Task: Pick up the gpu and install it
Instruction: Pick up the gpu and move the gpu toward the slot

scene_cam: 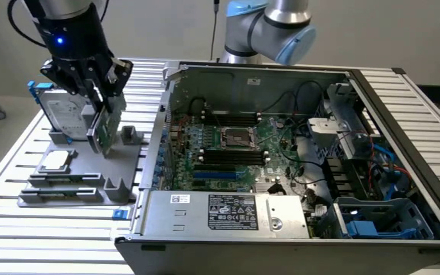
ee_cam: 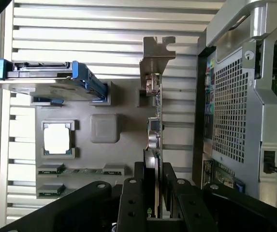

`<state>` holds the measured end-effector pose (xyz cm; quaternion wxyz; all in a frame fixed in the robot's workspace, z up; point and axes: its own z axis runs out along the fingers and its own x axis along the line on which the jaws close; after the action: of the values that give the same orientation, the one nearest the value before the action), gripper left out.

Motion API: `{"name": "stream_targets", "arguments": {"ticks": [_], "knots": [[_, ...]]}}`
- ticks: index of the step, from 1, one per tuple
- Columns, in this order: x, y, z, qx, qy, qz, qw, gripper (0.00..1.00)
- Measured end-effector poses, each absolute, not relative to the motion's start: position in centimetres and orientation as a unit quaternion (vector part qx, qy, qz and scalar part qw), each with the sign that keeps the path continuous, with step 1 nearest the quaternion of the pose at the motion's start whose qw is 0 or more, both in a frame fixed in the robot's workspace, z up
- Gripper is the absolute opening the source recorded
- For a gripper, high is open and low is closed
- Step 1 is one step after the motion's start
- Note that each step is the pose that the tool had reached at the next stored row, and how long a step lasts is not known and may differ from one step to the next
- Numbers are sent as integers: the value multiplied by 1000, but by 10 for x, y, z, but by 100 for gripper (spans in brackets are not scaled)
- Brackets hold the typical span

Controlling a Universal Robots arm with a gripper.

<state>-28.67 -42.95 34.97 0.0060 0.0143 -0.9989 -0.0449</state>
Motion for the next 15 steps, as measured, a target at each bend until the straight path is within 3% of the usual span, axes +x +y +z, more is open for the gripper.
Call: {"name": "stream_targets", "arguments": {"ticks": [15], "knots": [[-233, -435, 418, 14, -999, -45, 12, 27]]}}
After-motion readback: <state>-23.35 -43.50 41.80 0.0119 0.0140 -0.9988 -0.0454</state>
